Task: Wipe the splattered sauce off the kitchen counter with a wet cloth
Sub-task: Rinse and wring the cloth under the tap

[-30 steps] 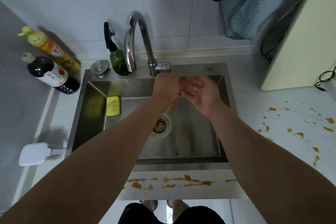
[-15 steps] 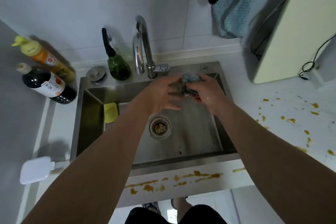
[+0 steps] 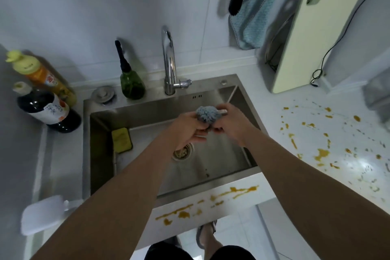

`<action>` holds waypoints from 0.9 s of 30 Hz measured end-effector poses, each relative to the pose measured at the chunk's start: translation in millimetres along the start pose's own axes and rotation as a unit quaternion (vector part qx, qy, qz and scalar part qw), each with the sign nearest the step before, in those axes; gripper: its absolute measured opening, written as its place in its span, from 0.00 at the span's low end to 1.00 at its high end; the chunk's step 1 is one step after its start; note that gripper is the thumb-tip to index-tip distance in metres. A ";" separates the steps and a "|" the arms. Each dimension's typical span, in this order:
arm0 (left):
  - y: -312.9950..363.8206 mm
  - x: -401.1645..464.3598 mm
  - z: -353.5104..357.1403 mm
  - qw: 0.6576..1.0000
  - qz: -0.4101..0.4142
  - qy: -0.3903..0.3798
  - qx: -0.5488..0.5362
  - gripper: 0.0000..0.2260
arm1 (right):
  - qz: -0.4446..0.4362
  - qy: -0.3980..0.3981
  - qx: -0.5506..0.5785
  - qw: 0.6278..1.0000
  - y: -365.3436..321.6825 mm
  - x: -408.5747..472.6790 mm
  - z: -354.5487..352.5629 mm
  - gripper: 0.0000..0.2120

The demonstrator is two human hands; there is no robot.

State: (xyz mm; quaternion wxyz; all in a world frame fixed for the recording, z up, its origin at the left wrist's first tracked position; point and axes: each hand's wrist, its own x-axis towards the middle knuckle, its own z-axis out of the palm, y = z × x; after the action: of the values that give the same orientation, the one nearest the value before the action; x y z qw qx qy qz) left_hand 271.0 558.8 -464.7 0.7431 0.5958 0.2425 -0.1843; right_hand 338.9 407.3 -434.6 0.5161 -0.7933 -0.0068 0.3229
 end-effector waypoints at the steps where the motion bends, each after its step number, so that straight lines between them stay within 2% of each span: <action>1: 2.8 -3.5 -1.8 1.000 0.008 0.011 -0.001 0.11 | 0.002 0.036 0.011 0.999 -4.3 -4.6 -2.8 0.18; 3: 7.3 -10.4 -6.8 1.000 0.009 0.019 0.009 0.09 | 0.003 0.103 0.024 0.994 -10.7 -14.0 -13.0 0.08; 6: 11.8 -19.0 -10.4 0.999 0.003 0.024 0.034 0.09 | -0.020 0.165 0.032 0.986 -15.0 -31.2 -28.2 0.02; 9: 17.3 -26.5 -4.4 0.999 -0.004 0.047 0.012 0.15 | -0.027 0.194 0.069 0.978 -22.4 -51.3 -37.2 0.08; 10: 19.3 -30.7 -1.7 0.999 -0.004 0.032 0.028 0.18 | -0.029 0.185 0.088 0.978 -25.4 -57.8 -37.7 0.09; 13: 28.9 -46.1 22.7 0.989 0.038 -0.083 0.116 0.29 | -0.041 0.158 0.117 0.980 -36.6 -84.4 -44.6 0.12; 14: 32.5 -50.5 32.8 0.987 0.051 -0.107 0.109 0.30 | -0.042 0.147 0.113 0.982 -39.9 -91.2 -46.2 0.14; 15: 35.9 -53.7 43.2 0.986 0.072 -0.119 0.093 0.29 | -0.045 0.139 0.102 0.984 -43.1 -98.4 -48.4 0.17; 18: 45.4 -55.1 67.6 0.986 0.110 -0.110 0.066 0.14 | -0.068 0.130 0.102 0.984 -49.8 -115.0 -57.4 0.33; 19: 47.6 -54.6 76.2 0.986 0.114 -0.108 0.063 0.13 | -0.075 0.132 0.119 0.981 -49.6 -122.6 -65.2 0.34; 21: 53.1 -56.3 90.6 0.987 0.115 -0.099 0.045 0.15 | -0.089 0.135 0.135 0.978 -44.4 -134.4 -80.5 0.29; 23: 55.6 -60.5 105.9 0.989 0.110 -0.099 0.023 0.13 | -0.079 0.147 0.100 0.981 -32.9 -143.6 -90.7 0.27; 26: 55.1 -67.4 130.2 0.987 0.089 -0.127 0.033 0.12 | -0.053 0.159 0.083 0.982 -11.0 -152.0 -94.4 0.44; 27: 54.0 -70.5 141.4 0.986 0.085 -0.134 0.045 0.11 | -0.056 0.162 0.080 0.982 -2.8 -156.6 -98.8 0.45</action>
State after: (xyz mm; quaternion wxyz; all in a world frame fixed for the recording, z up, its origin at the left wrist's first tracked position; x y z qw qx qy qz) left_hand 263.8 431.9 -356.4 0.7544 0.6170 0.0811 -0.2090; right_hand 267.2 274.3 -327.6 0.5892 -0.7897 0.0585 0.1603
